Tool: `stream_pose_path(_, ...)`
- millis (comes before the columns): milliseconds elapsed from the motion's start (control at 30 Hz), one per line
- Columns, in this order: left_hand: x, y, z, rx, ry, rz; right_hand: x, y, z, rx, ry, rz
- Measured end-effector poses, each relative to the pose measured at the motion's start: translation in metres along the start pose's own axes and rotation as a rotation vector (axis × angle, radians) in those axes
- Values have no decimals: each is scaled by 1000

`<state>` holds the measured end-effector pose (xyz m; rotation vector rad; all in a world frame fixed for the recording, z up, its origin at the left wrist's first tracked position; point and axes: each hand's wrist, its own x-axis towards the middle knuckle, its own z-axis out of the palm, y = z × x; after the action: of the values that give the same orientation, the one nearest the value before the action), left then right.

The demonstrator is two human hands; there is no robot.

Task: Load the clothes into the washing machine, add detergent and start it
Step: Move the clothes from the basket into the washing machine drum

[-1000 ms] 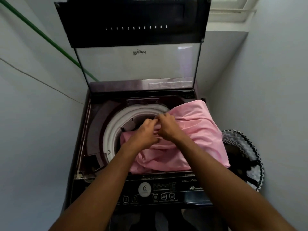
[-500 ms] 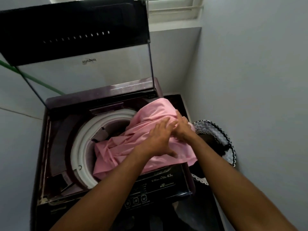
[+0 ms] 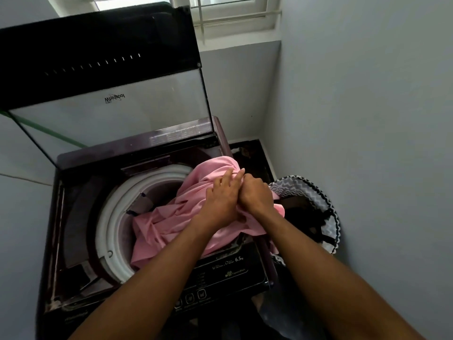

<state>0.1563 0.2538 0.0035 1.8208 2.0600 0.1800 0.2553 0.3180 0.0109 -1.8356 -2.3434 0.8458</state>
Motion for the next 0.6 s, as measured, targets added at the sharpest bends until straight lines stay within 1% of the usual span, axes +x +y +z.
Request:
stream_pose_path(33,0,-1,-2,-7,27,2,-3,-4,-1,-27,37,-26)
stream_pose_path(167,0,-8,-11,-46,184,9,-10,-26,-11,-32,97,-91)
stream_pose_path(267,-5,-16,-32,-180,330,-37,-11,-47,-18,45,148,-169)
stream_pose_path(333,-12,-24,-49,-223,398,-72,-11,-63,-17,70,163,-262)
stream_pose_path(433,-21,-40,-66,-227,411,-167,-11,-86,-12,123,171,-393)
stream_pose_path(533,-38,-67,-75,-213,388,-245,-16,-112,1,138,111,-465)
stream_pose_path(600,-53,-86,-81,-205,423,-297,-21,-131,13,181,56,-515)
